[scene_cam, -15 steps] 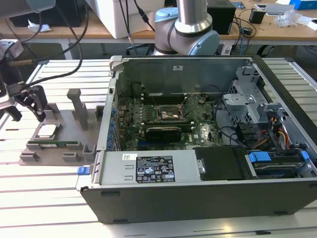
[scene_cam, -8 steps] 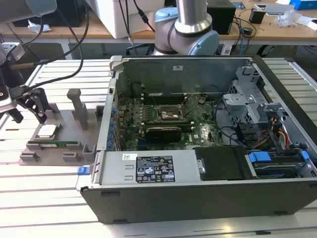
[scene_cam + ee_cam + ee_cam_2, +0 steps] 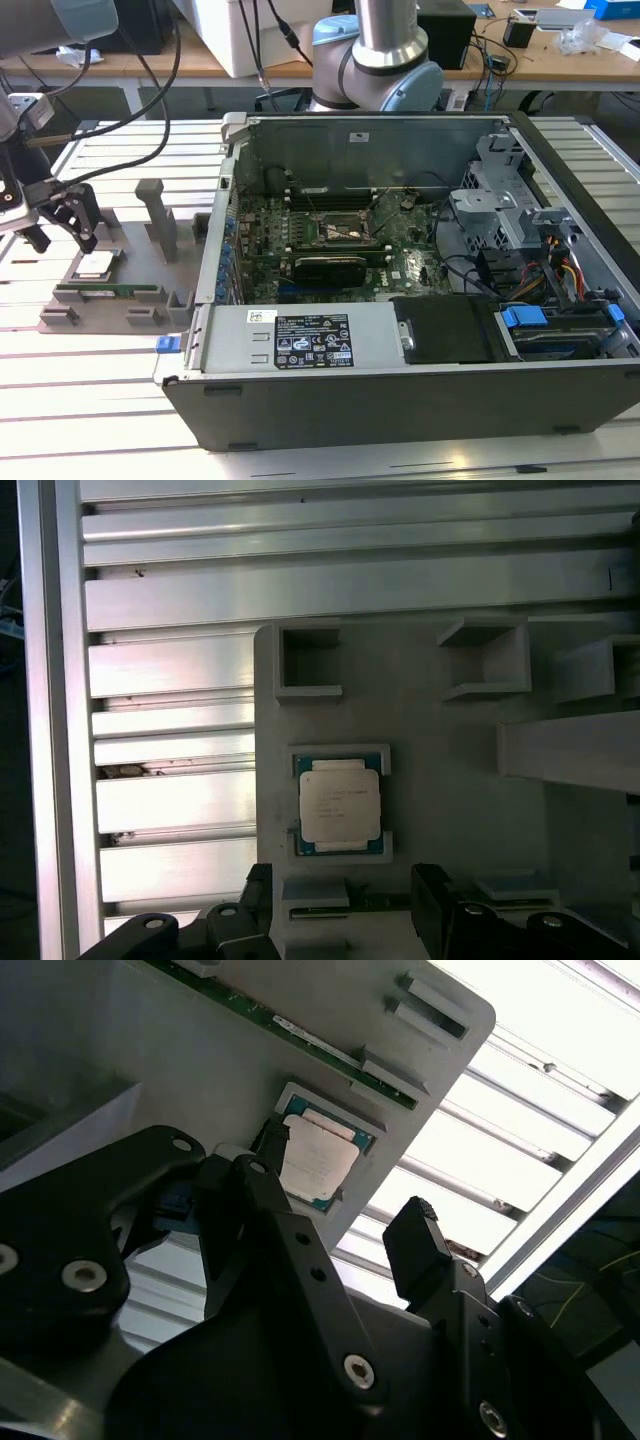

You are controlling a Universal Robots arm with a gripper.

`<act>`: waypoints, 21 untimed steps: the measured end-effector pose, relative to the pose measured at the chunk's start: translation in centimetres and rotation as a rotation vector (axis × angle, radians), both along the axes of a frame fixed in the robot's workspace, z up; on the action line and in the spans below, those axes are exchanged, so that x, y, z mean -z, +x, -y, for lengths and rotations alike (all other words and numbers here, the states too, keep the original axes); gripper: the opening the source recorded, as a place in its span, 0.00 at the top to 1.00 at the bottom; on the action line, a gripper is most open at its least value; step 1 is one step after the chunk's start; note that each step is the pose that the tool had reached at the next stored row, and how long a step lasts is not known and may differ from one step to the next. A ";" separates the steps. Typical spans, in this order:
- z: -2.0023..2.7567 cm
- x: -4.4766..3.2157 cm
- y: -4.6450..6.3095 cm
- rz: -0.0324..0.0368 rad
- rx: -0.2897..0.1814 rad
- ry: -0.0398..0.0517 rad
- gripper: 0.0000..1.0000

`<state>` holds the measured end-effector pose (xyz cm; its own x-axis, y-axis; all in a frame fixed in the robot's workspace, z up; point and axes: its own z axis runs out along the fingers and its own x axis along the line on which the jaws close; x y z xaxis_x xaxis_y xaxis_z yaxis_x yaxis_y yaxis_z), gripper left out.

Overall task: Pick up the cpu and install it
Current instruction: 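Pick up the cpu and move it towards the insertion slot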

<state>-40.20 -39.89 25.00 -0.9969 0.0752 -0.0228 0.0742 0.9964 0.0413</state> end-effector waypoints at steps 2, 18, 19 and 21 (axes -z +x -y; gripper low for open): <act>0.00 0.13 0.0 0.0000 0.000 0.0000 0.34; 0.00 1.59 0.1 0.0000 0.000 0.0000 0.34; 0.00 1.69 0.1 0.0001 0.000 0.0000 0.34; 0.00 1.82 0.1 0.0000 0.000 0.0000 0.34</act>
<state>-40.12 -39.88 23.19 -0.9969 0.0752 -0.0228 0.0743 0.9964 0.0414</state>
